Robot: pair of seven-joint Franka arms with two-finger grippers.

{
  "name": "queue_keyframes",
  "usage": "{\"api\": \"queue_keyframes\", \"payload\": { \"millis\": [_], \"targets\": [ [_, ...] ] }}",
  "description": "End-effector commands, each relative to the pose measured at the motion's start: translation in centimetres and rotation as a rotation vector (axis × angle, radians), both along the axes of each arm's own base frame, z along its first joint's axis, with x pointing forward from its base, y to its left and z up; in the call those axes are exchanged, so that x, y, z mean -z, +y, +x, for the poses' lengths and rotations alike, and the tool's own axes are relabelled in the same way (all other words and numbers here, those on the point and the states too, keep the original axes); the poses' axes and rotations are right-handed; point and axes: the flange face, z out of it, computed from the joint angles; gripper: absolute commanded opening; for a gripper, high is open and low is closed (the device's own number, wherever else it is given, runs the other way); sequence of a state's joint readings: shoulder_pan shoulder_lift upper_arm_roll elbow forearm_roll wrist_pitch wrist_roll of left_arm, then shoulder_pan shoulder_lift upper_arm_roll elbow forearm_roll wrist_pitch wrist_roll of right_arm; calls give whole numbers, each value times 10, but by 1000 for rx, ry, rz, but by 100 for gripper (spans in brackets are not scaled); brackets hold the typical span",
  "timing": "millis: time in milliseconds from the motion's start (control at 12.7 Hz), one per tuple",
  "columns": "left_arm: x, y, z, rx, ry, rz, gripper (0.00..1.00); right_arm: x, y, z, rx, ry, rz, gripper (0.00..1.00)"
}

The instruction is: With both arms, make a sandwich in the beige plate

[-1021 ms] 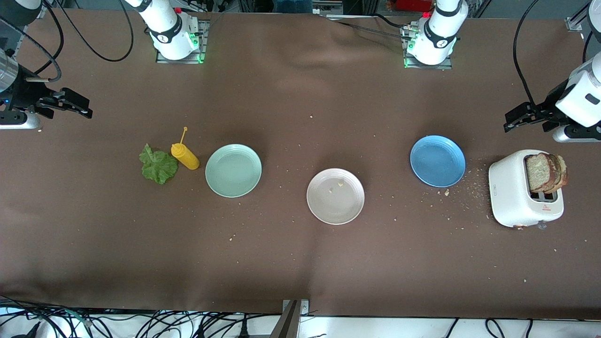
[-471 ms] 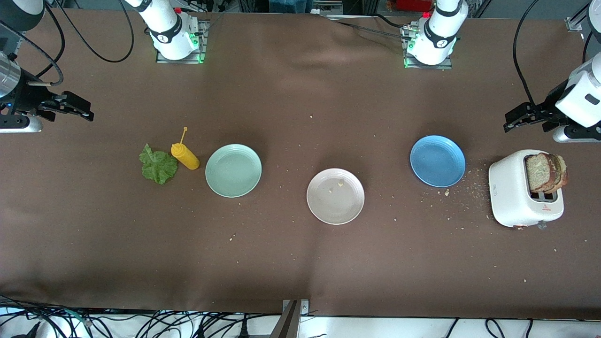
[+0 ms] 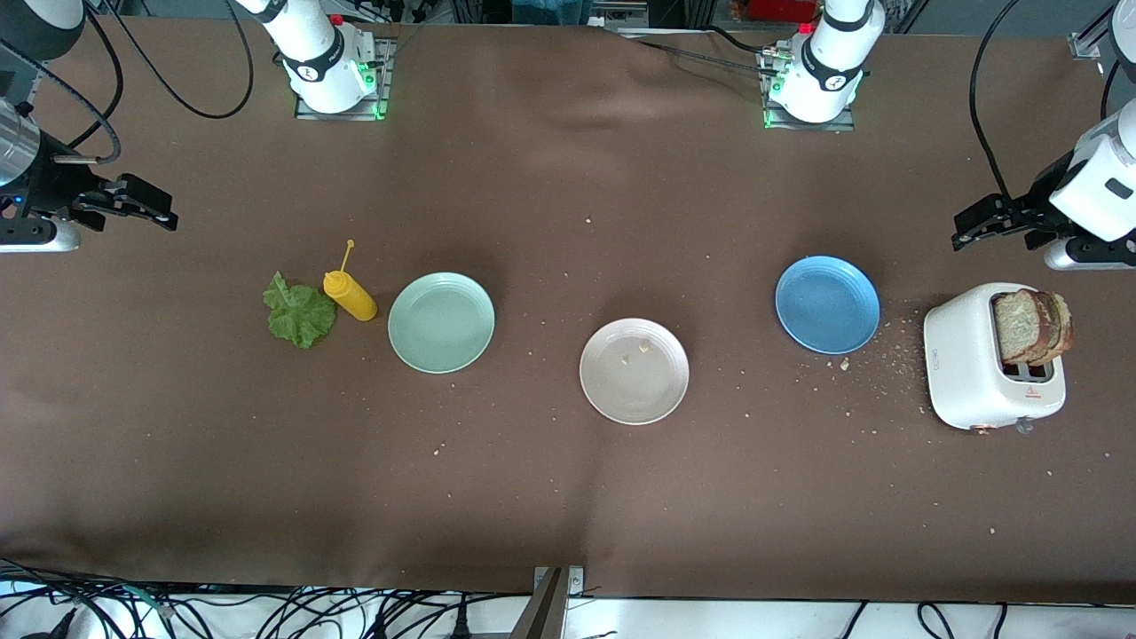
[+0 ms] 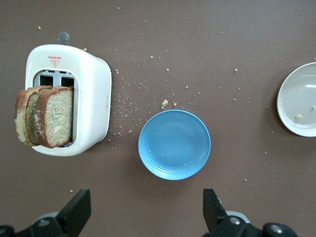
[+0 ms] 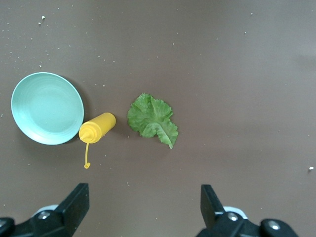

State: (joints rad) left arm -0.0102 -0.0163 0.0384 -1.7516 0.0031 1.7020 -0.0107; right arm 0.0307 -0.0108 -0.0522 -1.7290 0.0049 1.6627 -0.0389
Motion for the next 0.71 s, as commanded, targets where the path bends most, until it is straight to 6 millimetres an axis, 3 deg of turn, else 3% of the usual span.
{"api": "queue_keyframes", "payload": {
  "millis": [0,157,628],
  "targets": [
    [-1,2,0,13,-8,29,100,3,4,10,-5,0,6,100],
    [-1,2,0,13,-8,29,100,15,5,13,-5,37,16,100],
    [5,5,3,18,2,57,100,13,9,11,-19,62,20,100]
  ]
}}
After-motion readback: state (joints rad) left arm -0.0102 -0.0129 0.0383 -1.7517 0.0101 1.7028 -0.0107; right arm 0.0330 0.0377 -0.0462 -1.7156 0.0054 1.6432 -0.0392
